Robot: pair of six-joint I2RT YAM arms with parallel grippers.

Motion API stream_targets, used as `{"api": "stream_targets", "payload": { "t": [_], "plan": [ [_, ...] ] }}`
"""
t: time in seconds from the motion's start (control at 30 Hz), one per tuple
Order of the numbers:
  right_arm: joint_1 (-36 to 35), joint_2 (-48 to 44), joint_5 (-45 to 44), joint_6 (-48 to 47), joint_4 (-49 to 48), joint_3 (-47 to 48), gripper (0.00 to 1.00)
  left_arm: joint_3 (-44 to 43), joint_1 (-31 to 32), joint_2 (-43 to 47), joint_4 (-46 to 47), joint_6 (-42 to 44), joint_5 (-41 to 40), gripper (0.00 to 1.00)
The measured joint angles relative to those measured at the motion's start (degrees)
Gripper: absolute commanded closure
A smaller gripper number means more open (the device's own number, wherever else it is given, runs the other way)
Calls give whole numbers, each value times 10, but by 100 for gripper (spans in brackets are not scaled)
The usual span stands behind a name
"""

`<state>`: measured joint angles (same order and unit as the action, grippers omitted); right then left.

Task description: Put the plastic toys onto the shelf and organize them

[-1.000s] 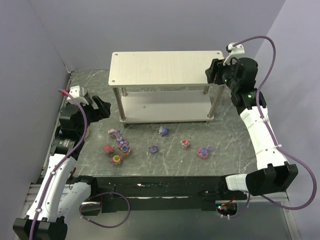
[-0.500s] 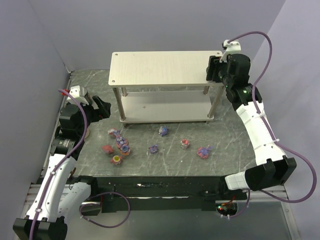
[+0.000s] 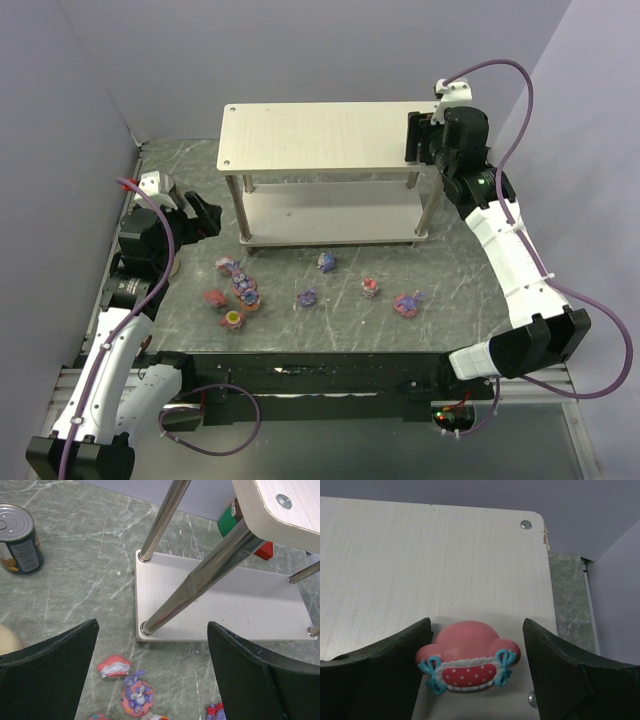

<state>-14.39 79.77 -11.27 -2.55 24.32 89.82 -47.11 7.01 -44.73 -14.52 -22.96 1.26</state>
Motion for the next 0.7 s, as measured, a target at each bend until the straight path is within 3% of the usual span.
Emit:
{"api": "stream_targets", "payload": {
  "t": [0.23,0.7],
  "plan": [
    [0,0,-5,1,1,1,0,0,0,0,0,0,1,4],
    [0,-89,51,2,0,-44,0,0,0,8,0,0,7,4]
  ]
}}
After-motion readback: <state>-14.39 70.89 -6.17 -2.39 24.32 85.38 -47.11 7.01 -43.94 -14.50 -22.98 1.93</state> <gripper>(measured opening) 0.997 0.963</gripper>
